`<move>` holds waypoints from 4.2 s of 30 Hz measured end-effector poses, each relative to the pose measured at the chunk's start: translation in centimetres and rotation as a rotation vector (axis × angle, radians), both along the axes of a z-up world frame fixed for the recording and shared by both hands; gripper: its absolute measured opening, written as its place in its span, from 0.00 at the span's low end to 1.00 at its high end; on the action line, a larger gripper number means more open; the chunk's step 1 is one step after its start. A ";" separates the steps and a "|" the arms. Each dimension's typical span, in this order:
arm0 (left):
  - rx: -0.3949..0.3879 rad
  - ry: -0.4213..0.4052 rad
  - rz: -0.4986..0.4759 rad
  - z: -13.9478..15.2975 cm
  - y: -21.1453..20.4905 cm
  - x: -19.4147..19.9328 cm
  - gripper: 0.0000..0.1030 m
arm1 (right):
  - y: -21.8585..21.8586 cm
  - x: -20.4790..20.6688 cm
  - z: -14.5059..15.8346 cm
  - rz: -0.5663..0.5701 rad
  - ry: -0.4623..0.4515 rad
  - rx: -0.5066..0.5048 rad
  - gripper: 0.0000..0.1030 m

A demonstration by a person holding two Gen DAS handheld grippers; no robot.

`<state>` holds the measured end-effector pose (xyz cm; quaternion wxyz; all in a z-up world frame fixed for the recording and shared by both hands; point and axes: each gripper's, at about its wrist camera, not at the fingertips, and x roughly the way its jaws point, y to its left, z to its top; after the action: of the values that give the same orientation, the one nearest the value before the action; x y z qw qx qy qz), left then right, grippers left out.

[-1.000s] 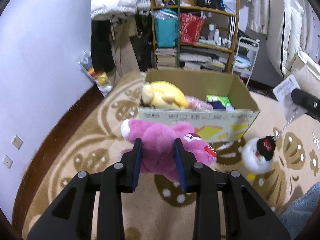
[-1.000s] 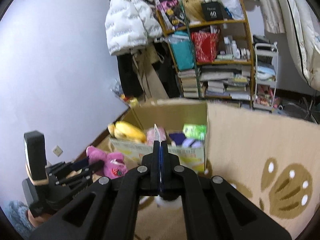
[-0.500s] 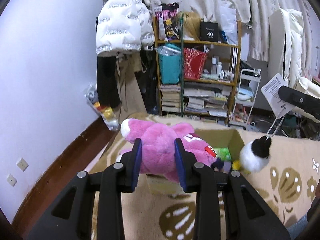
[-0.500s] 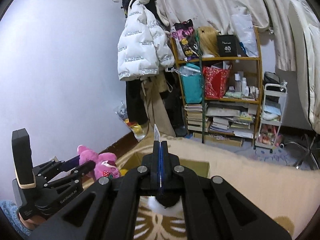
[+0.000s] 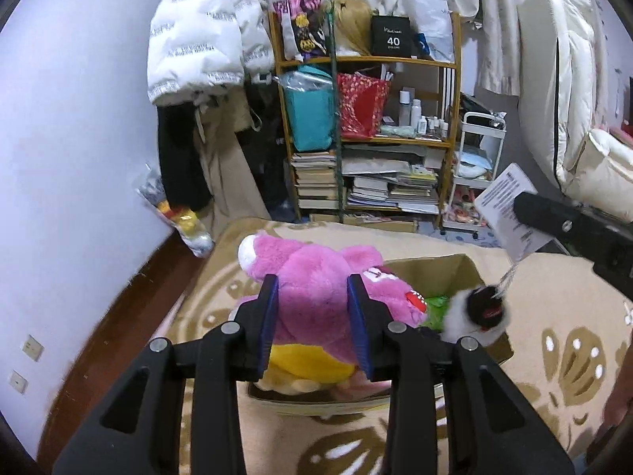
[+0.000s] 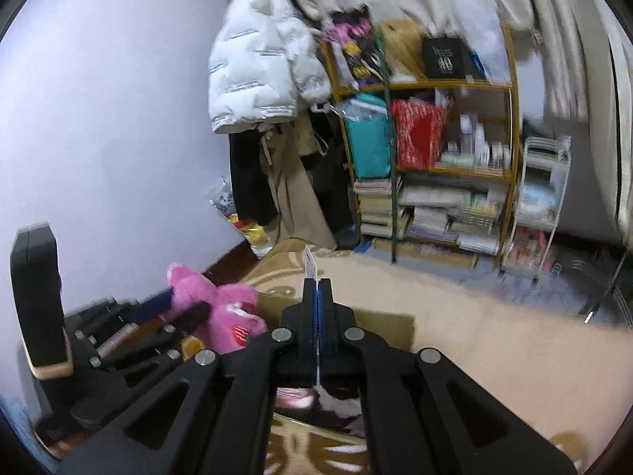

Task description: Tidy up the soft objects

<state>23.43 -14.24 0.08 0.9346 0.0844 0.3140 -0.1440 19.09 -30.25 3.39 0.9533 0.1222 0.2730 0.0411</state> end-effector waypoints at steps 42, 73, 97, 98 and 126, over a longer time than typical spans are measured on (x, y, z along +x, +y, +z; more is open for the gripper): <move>0.086 -0.114 0.165 7.6 7.6 -11.2 1.00 | 0.7 -11.5 6.4 -0.032 -0.045 -0.101 1.00; -0.042 -0.367 0.146 4.2 11.7 -24.0 1.00 | 2.3 -24.1 2.5 -0.092 -0.240 -0.131 1.00; -0.030 -0.282 0.162 0.4 12.7 -22.9 1.00 | 1.5 -23.5 -1.3 -0.111 -0.203 -0.174 1.00; -0.028 -0.282 0.162 0.4 12.7 -22.9 1.00 | 1.4 -23.5 -1.3 -0.113 -0.203 -0.171 1.00; 0.003 -0.269 0.125 -0.1 12.2 -23.0 1.00 | 2.1 -23.6 -1.6 -0.133 -0.211 -0.175 1.00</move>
<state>0.41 -2.02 -0.01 0.9752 0.0846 0.1910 -0.0725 -4.50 -28.11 1.84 0.9844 0.0514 0.1651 -0.0335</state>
